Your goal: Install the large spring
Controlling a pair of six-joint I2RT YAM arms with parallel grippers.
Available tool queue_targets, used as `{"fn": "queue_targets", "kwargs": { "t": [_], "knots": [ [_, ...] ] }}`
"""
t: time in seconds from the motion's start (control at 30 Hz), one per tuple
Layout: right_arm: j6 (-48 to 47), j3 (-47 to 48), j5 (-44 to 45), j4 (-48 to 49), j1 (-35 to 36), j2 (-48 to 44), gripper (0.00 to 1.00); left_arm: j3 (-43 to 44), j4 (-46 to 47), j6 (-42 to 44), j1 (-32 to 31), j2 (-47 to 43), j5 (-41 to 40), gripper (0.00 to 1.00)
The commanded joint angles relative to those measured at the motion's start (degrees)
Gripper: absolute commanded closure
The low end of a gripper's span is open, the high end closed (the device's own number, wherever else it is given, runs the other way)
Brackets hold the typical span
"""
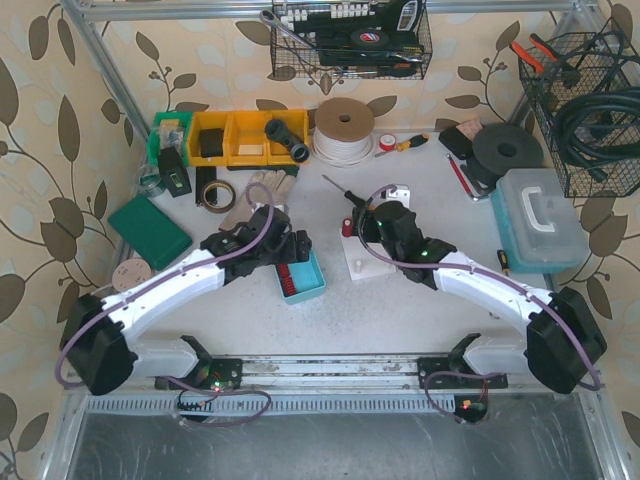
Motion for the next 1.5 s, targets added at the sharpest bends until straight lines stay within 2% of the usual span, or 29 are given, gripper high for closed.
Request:
{"fn": "queue_targets", "kwargs": {
  "t": [0.0, 0.17, 0.37, 0.6, 0.73, 0.93, 1.27, 1.47],
  "knots": [
    [2.25, -3.31, 3.93, 6.33, -0.48, -2.77, 0.0, 5.21, -8.14, -5.78, -0.34, 4.79, 1.76, 0.08],
    [2.99, -6.27, 2.91, 9.58, -2.03, -6.14, 0.0, 12.19, -14.66, -9.02, -3.42, 11.84, -3.77, 0.14],
    [3.09, -6.99, 0.32, 11.28, -2.84, -6.29, 0.0, 16.05, -23.51, -18.33, -7.47, 20.26, -12.69, 0.31],
    [2.48, -6.84, -2.49, 11.93, -3.14, -5.84, 0.02, 18.52, -27.76, -25.95, -10.45, 26.37, -20.88, 0.44],
    [2.75, -7.03, -3.4, 12.34, -3.36, -5.67, 0.02, 19.91, -29.38, -28.29, -10.73, 29.69, -22.75, 0.43],
    [3.12, -6.81, -4.94, 12.18, -3.89, -4.94, 0.02, 16.21, -21.94, -28.59, -10.71, 30.4, -22.3, 0.43],
    [3.19, -5.89, -6.56, 10.94, -4.14, -4.1, 0.03, 13.64, -16.16, -29.66, -10.62, 31.36, -23.15, 0.44],
    [3.11, -5.62, -7.09, 10.67, -4.11, -3.66, 0.03, 15.88, -20.26, -31.25, -10.65, 32.79, -24.88, 0.44]
  ]
}}
